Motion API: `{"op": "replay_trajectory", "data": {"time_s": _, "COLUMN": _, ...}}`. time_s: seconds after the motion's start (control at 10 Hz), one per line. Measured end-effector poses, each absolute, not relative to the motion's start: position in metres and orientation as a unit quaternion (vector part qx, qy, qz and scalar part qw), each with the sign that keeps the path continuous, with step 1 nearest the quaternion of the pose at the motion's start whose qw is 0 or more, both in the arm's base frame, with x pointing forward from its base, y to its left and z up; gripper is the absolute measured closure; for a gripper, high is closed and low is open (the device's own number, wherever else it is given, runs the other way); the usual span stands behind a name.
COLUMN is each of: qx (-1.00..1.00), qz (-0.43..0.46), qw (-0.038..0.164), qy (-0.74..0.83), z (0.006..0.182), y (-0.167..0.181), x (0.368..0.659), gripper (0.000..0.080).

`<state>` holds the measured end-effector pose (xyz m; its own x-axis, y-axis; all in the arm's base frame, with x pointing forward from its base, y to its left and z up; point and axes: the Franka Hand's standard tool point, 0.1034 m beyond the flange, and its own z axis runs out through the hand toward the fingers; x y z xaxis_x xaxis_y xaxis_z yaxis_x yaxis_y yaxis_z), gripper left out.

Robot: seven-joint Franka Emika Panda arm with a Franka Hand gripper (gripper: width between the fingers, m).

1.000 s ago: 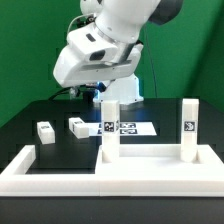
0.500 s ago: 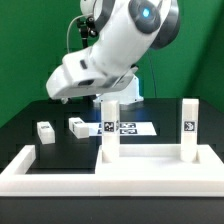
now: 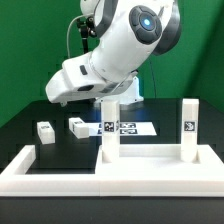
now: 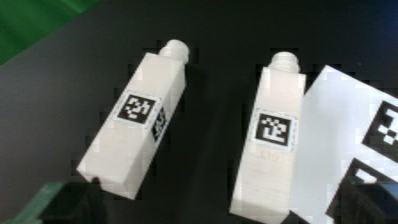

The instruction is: Assemble desk

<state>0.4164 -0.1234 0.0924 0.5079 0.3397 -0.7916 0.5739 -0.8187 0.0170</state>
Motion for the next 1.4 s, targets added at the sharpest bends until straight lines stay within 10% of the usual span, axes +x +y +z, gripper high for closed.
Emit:
{"op": "replay_trajectory", "data": {"time_s": 0.4, "qx": 0.902, "qz": -0.414, "qw": 0.065, "qy": 0.105, "z": 0.097, "y": -0.13, "x": 0.398, "gripper": 0.015}}
{"op": "replay_trajectory", "data": {"time_s": 1.4, "qx": 0.896, "qz": -0.432, "qw": 0.061, "qy": 0.077, "z": 0.072, "y": -0.143, "x": 0.385, "gripper": 0.015}}
